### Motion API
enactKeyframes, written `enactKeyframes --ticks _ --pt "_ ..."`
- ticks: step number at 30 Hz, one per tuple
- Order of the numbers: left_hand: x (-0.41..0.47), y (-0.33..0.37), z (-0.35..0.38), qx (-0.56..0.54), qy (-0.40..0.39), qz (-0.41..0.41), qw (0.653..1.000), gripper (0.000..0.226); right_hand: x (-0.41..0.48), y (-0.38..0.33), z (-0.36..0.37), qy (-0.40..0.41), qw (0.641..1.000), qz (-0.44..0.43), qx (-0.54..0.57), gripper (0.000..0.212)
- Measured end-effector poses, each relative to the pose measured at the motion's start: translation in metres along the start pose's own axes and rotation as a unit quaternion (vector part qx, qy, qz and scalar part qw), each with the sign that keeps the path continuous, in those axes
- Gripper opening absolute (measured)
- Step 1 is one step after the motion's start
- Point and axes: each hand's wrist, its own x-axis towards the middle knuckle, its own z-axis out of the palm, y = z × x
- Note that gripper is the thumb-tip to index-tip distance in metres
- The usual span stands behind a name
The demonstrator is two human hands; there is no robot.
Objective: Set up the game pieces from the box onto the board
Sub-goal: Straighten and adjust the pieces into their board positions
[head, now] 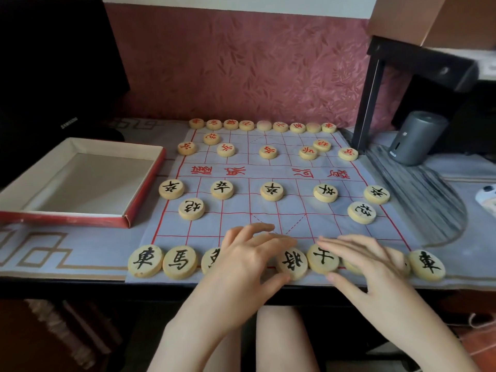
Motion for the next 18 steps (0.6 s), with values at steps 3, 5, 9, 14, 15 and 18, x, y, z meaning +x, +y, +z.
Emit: enactKeyframes --ticks 3,5,9,14,15,18 --pt "0.005 0.0 0.006 0.009 -0.011 0.004 1.0 0.041 0.001 0.003 0.002 -0.006 1.0 0.016 -0.007 0.042" --pt "0.008 -0.002 0.011 0.011 -0.013 -0.003 1.0 0.039 0.001 0.008 0.006 -0.002 1.0 0.022 -0.013 0.033" --pt "0.012 -0.003 0.014 0.02 0.004 -0.013 1.0 0.041 0.003 0.01 0.011 0.026 0.998 0.044 -0.026 0.043" --pt "0.011 -0.001 0.016 0.048 0.027 -0.029 0.998 0.056 0.002 0.009 0.014 0.024 0.998 0.058 -0.016 0.056" --pt "0.011 0.0 0.015 0.05 0.028 -0.029 0.998 0.057 0.0 0.009 0.013 0.02 0.998 0.059 -0.005 0.056" --pt "0.011 0.001 0.008 0.022 -0.001 -0.023 0.999 0.059 -0.002 0.011 0.006 0.013 0.999 0.033 0.017 0.048"
